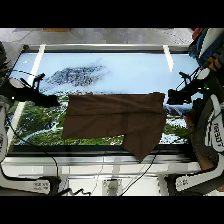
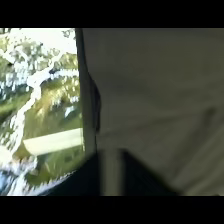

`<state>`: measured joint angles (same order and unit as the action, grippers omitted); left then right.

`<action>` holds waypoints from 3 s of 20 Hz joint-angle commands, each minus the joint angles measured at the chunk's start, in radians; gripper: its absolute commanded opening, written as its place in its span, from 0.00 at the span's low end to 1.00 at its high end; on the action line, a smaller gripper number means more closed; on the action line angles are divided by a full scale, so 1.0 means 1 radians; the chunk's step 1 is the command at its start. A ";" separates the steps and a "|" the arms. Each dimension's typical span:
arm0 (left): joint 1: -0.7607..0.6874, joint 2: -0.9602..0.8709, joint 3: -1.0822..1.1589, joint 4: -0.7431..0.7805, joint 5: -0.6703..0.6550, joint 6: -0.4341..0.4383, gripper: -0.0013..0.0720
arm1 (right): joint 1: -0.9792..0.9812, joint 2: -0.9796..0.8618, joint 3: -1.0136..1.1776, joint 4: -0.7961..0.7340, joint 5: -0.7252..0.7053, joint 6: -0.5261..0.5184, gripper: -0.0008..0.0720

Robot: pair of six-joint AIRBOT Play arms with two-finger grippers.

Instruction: Fold the clothes and pants, and hang the long-sleeved shirts on hangers.

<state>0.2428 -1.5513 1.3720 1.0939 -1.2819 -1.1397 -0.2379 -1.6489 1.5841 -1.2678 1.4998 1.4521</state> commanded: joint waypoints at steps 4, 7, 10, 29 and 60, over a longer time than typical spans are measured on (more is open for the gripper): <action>0.120 0.268 -0.010 0.005 -0.058 0.116 0.03 | -0.035 0.314 -0.117 -0.021 0.052 -0.163 0.03; 0.208 0.355 -0.090 0.005 -0.056 0.146 0.03 | -0.109 0.550 -0.378 -0.005 0.044 -0.220 0.03; 0.241 0.361 -0.186 0.002 -0.048 0.146 0.04 | -0.177 0.785 -0.721 0.145 -0.014 -0.209 0.03; 0.221 0.345 -0.790 -0.120 0.168 0.243 0.69 | -0.179 0.969 -1.124 0.139 -0.359 -0.132 0.66; 0.131 0.258 -0.787 -0.216 0.291 0.269 0.04 | -0.179 0.412 -1.128 0.315 -0.341 -0.319 0.44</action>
<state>0.3740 -1.2942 0.5842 0.8810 -0.9852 -0.8707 -0.4171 -1.1934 0.4595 -0.9840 1.2072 1.1698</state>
